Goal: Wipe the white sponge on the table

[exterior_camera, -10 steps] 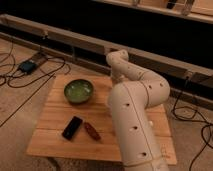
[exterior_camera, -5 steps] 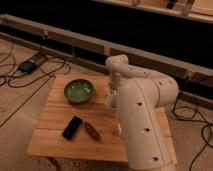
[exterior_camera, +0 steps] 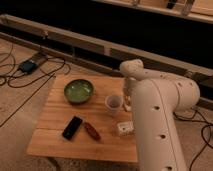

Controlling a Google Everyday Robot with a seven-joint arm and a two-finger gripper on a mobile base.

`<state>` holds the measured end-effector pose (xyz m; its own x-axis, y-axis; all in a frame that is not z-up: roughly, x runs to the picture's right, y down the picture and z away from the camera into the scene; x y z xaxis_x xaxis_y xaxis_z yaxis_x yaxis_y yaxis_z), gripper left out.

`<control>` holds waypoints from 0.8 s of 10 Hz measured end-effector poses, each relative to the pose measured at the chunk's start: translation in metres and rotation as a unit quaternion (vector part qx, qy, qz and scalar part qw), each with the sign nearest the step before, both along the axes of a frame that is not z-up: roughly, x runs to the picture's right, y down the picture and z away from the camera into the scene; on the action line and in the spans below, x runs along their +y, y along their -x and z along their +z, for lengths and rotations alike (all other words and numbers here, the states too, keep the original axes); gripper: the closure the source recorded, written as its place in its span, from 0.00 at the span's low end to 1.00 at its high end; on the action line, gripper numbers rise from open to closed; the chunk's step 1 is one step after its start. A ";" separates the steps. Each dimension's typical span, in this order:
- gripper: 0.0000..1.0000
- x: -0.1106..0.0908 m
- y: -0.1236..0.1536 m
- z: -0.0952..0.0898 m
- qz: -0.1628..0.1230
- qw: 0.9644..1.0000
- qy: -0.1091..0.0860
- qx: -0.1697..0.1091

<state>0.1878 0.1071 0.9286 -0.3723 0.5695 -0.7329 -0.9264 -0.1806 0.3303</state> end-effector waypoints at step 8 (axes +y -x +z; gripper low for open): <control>1.00 -0.037 -0.071 0.034 0.024 0.996 -0.045 0.067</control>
